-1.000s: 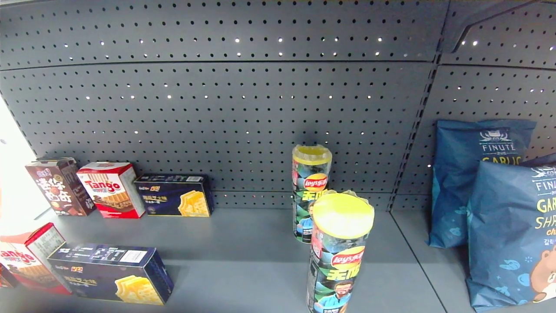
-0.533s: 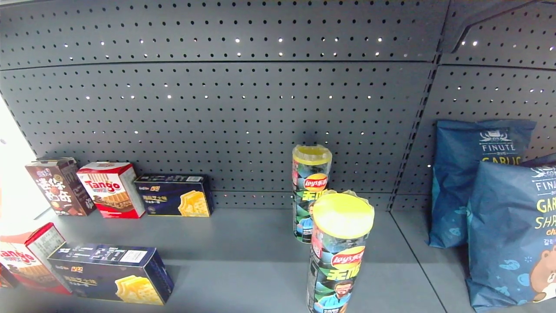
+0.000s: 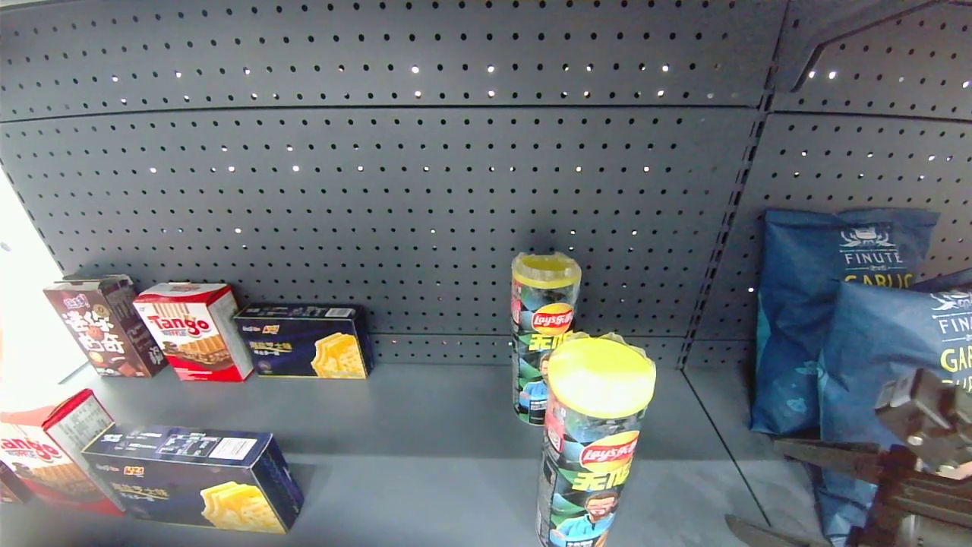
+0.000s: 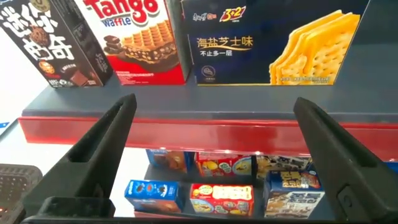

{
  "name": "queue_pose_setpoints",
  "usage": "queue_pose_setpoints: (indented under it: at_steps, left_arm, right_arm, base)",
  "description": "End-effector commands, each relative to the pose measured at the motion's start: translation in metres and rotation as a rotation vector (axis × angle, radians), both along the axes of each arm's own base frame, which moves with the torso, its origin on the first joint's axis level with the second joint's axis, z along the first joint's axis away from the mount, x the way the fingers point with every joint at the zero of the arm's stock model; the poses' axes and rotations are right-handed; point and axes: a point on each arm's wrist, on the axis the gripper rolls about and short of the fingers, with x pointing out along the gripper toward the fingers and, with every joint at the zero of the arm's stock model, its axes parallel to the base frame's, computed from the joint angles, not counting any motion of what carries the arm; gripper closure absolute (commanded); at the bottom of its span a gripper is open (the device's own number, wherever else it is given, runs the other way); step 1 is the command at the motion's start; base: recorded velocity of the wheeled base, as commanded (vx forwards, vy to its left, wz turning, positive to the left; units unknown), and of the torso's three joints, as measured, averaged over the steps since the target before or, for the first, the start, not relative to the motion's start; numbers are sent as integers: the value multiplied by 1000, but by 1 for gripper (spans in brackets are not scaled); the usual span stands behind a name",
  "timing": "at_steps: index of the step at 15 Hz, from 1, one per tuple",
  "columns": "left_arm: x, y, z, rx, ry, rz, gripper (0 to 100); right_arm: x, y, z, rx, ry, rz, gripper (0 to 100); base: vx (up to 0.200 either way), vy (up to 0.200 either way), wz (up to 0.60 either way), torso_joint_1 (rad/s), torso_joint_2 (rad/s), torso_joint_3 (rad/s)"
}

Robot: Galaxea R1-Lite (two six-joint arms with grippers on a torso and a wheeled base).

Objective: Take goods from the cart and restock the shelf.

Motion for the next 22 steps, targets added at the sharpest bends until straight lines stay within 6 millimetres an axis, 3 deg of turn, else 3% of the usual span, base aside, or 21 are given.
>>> queue_pose_setpoints:
  at_steps: [1,4,11,22]
  left_arm:
    - [1,0,0,0,7,-2,0]
    - [1,0,0,0,7,-2,0]
    - [1,0,0,1,9,-2,0]
    - [1,0,0,0,9,-5,0]
  right_arm:
    - [28,23,-9,-48,78,10,0]
    - [46,40,-10,-63,102,24,0]
    - [68,59,-14,-79,124,36,0]
    - [67,73,-19,-91,133,87,0]
  base:
    - [0,0,0,0,0,0]
    - [0,0,0,0,0,0]
    - [0,0,0,0,0,0]
    - [0,0,0,0,0,0]
